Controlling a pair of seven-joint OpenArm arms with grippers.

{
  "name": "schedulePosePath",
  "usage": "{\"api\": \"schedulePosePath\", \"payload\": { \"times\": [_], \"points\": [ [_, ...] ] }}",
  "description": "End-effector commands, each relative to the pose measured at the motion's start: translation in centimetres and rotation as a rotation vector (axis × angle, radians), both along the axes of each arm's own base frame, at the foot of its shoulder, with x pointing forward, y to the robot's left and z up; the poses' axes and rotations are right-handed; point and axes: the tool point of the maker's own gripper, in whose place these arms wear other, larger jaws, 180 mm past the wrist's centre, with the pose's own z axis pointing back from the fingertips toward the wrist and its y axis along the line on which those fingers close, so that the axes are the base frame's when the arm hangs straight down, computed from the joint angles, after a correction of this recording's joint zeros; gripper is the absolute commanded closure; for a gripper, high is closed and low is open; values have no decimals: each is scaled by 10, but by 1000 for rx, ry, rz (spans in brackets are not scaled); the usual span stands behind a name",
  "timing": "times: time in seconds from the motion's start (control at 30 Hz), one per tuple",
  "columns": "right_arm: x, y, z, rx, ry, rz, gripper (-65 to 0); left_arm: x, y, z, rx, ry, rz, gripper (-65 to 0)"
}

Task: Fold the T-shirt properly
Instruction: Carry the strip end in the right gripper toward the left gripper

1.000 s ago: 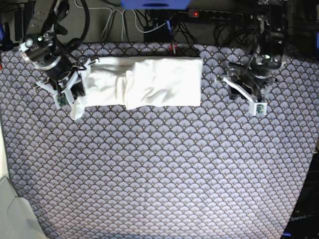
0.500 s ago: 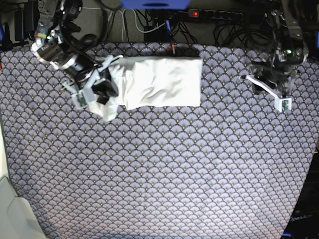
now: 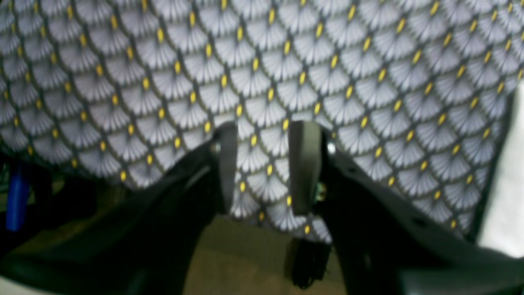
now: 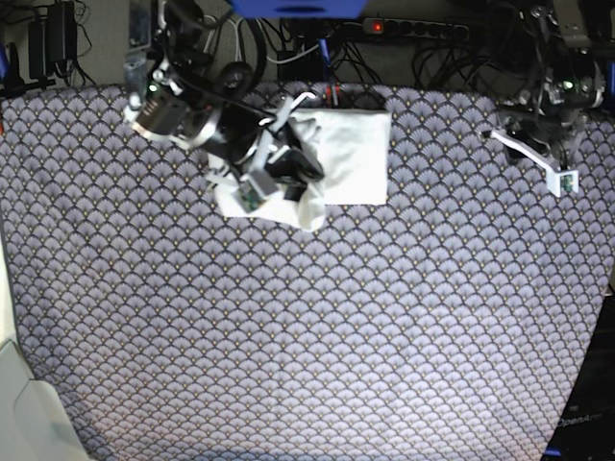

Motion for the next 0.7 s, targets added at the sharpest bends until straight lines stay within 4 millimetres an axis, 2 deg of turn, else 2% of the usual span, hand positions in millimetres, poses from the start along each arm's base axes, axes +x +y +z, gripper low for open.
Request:
{"api": "schedulePosePath", "payload": {
  "times": [0.0, 0.1, 0.2, 0.3, 0.47, 0.67],
  "points": [
    [7, 10, 13, 54, -36, 11, 0, 5, 4, 10, 20, -37, -5, -214],
    [8, 23, 4, 61, -7, 51, 0, 2, 5, 8, 21, -30, -2, -214],
    [9, 36, -5, 65, 19, 92, 0, -9, 16, 7, 42, -8, 16, -215],
    [16, 46, -6, 84, 29, 100, 0, -9, 17, 9, 24, -14, 9, -216],
    [18, 58, -11, 105, 57, 111, 0, -11, 19, 12, -22, -20, 3, -216],
    [24, 61, -14, 119, 65, 110, 0, -10, 24, 16, -39, -34, 25, -216]
  ]
}}
